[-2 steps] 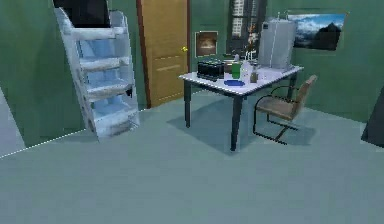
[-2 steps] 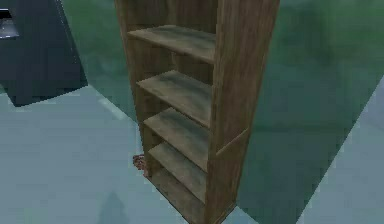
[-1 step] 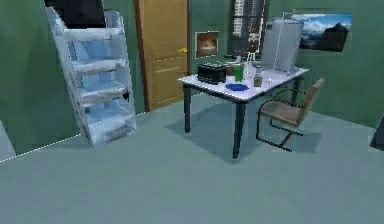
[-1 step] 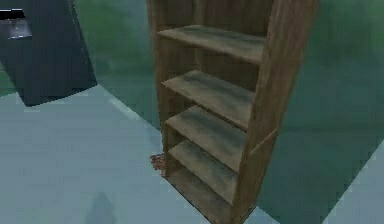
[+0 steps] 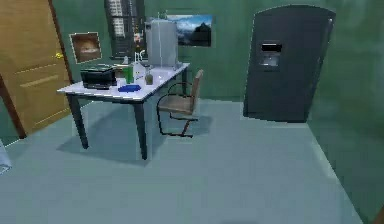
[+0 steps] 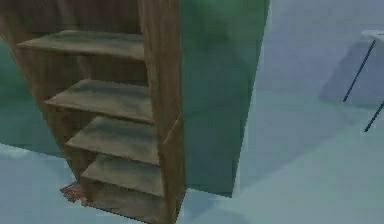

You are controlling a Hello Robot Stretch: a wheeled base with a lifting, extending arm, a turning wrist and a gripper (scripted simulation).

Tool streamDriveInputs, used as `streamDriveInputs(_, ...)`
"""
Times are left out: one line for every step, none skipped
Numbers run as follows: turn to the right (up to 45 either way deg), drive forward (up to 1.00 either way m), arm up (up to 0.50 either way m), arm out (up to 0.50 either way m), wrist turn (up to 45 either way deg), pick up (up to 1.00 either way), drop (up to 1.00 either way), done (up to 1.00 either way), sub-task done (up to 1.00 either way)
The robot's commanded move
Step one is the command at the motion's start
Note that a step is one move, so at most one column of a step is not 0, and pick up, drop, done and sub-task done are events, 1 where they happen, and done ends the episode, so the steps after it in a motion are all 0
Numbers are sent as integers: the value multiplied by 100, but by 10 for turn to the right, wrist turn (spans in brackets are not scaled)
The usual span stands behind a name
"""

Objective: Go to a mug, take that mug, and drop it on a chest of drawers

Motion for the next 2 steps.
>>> streamDriveInputs(0,100,0,0,0,0,0,0,0)
streamDriveInputs(0,45,0,0,0,0,0,0,0)
